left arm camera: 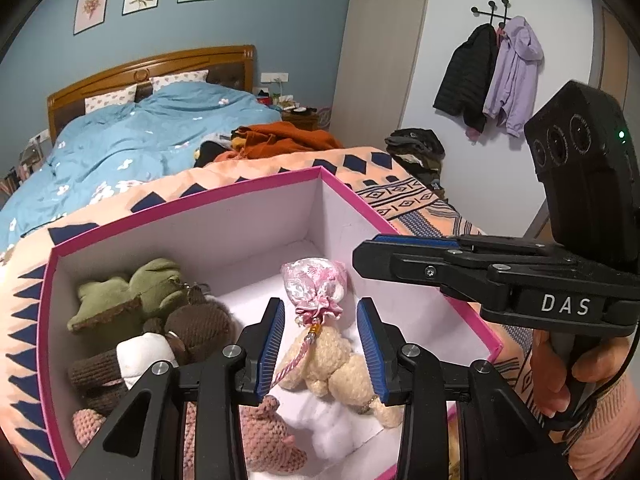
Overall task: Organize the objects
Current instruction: 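Withdraw both tools from the box toward the tissue packs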
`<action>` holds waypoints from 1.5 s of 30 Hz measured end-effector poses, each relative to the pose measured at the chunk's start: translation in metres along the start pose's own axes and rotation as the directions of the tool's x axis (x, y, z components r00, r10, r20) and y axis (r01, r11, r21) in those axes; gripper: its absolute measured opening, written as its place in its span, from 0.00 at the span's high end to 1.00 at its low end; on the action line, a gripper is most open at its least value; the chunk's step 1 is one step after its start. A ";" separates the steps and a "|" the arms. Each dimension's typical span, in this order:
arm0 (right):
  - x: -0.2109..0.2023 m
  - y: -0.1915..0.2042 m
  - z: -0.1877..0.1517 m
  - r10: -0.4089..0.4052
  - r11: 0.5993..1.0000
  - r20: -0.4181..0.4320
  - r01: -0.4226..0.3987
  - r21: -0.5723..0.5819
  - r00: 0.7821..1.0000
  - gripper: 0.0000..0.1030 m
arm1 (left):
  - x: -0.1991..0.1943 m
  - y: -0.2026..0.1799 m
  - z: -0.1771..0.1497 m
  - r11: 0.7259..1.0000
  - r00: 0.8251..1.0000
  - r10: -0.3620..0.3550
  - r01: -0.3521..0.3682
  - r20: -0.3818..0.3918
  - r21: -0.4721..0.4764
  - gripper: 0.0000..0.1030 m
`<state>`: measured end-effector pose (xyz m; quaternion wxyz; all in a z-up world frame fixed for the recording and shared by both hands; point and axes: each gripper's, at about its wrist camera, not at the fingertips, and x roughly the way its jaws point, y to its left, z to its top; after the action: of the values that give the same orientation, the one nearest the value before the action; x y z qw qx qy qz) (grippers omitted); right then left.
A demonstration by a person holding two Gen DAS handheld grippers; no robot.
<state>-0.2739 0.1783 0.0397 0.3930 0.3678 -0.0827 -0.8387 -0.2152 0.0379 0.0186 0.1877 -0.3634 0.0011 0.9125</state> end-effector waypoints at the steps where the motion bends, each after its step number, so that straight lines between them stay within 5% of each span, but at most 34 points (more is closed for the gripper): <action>1: -0.001 0.000 -0.002 0.001 1.000 0.002 -0.001 0.003 1.000 0.77 | -0.003 -0.001 -0.001 1.000 1.000 0.002 -0.002 0.008 0.003 0.60; 9: -0.021 0.005 -0.016 0.018 1.000 0.021 -0.018 -0.007 1.000 0.70 | -0.043 -0.014 -0.016 0.996 0.990 0.078 -0.082 0.114 0.030 0.40; 16: -0.054 0.021 -0.042 0.051 0.997 0.041 -0.048 -0.052 0.998 0.64 | -0.090 -0.035 -0.051 0.994 0.981 0.054 -0.071 0.187 0.087 0.39; 28: -0.081 0.024 -0.121 0.045 0.998 -0.017 -0.046 -0.033 0.999 0.55 | -0.062 -0.061 -0.137 0.989 0.999 0.049 -0.049 0.000 0.142 0.39; 31: -0.077 0.015 -0.135 0.045 0.999 -0.047 -0.045 0.016 0.998 0.55 | -0.056 -0.062 -0.154 0.985 0.995 0.094 -0.088 -0.035 0.147 0.39; 40: -0.065 -0.004 -0.165 0.049 0.993 -0.114 -0.036 0.117 0.992 0.54 | -0.058 -0.069 -0.177 0.982 0.995 0.085 -0.074 -0.054 0.174 0.39; 45: -0.059 -0.010 -0.171 0.052 0.988 -0.130 -0.032 0.150 0.990 0.54 | -0.050 -0.072 -0.182 0.966 0.985 0.161 -0.145 -0.058 0.215 0.37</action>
<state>-0.1384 0.2533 -0.0548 0.3868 0.4494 -0.1259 -0.7953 -0.0367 0.0625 -0.0724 0.1540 -0.3742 0.1327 0.9048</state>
